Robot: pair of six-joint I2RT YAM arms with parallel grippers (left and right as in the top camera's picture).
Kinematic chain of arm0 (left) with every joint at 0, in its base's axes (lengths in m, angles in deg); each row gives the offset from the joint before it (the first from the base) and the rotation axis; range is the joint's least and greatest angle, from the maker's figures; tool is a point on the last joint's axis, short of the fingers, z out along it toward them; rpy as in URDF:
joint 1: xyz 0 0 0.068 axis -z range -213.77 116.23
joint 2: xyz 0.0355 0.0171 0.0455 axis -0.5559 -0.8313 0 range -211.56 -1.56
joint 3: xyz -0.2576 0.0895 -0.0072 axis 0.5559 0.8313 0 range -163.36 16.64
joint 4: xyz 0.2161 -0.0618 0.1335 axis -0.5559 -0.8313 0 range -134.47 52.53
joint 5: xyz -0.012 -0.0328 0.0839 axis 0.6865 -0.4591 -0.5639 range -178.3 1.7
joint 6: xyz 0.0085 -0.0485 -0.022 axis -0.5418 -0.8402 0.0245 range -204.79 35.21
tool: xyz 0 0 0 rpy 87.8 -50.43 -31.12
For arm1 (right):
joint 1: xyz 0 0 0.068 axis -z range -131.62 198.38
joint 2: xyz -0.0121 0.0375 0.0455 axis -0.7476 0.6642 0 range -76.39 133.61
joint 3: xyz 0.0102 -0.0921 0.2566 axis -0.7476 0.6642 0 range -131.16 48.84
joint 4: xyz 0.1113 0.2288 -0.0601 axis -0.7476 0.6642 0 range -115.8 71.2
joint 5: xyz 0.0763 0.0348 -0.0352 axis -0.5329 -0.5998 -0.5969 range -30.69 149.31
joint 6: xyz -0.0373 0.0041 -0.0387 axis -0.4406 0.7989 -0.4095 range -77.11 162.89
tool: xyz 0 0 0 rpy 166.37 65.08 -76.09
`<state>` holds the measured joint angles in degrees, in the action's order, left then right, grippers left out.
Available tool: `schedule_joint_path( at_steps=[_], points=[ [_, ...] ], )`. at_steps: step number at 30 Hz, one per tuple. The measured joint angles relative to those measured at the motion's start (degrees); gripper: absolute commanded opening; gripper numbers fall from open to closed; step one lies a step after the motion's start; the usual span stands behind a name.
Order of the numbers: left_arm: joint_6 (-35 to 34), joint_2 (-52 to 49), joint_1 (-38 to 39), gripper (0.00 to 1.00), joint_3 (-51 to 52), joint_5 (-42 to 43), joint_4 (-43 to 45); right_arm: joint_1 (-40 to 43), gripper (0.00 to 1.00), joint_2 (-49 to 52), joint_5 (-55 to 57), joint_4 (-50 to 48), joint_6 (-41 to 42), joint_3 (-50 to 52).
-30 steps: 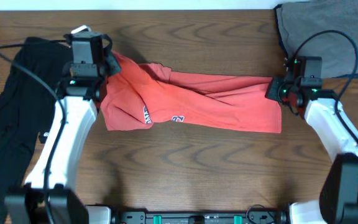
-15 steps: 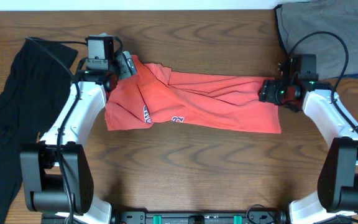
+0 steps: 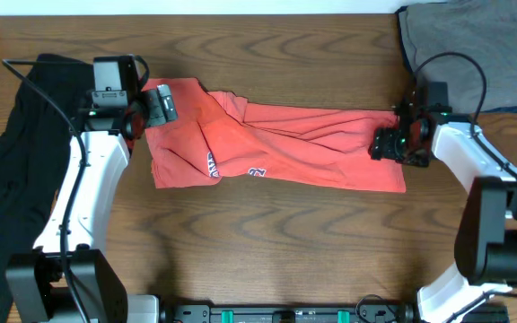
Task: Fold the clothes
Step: 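Fold the bottom half up over the top half with both grippers, then release the right gripper and move it to the shirt's right end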
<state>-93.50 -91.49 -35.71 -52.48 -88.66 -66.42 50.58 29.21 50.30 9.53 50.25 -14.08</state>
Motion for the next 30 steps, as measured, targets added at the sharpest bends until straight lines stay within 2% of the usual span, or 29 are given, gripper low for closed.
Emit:
schedule_joint_path(
  at_steps=[1, 5, 9, 13, 14, 18, 24, 30],
  points=[
    [0.1, 0.0, -0.2, 0.98, 0.0, 0.0, -0.2, 0.0, 0.75, 0.6, 0.2, 0.0, -0.2, 0.0],
    [0.7, 0.0, -0.6, 0.98, 0.0, 0.0, -0.5, 0.1, 0.44, 1.1, 1.2, -0.3, -0.8, 0.0],
    [1.5, 0.0, -0.7, 0.98, 0.0, 0.0, -0.5, 0.3, 0.27, 1.6, 1.7, -0.8, -0.9, -0.1],
    [1.7, 0.0, -0.7, 0.98, 0.0, 0.0, -0.5, 0.3, 0.04, 1.9, 0.9, -1.4, -0.9, -0.2],
    [1.7, 0.0, -0.7, 0.98, 0.0, 0.0, -0.5, 0.3, 0.01, 2.0, 0.3, -1.4, -0.7, -0.2],
    [1.7, 0.0, -0.7, 0.98, 0.0, 0.0, -0.5, 1.0, 0.01, 2.0, -0.5, -0.2, -0.8, -0.6],
    [2.7, 0.0, -0.7, 0.98, 0.0, 0.0, -1.8, 6.3, 0.01, 1.4, -0.2, 10.5, -3.3, -2.9],
    [3.0, 0.0, -0.7, 0.98, 0.0, 0.0, -3.6, 8.6, 0.01, -5.1, -1.6, 16.6, -7.3, -9.3]
  ],
)
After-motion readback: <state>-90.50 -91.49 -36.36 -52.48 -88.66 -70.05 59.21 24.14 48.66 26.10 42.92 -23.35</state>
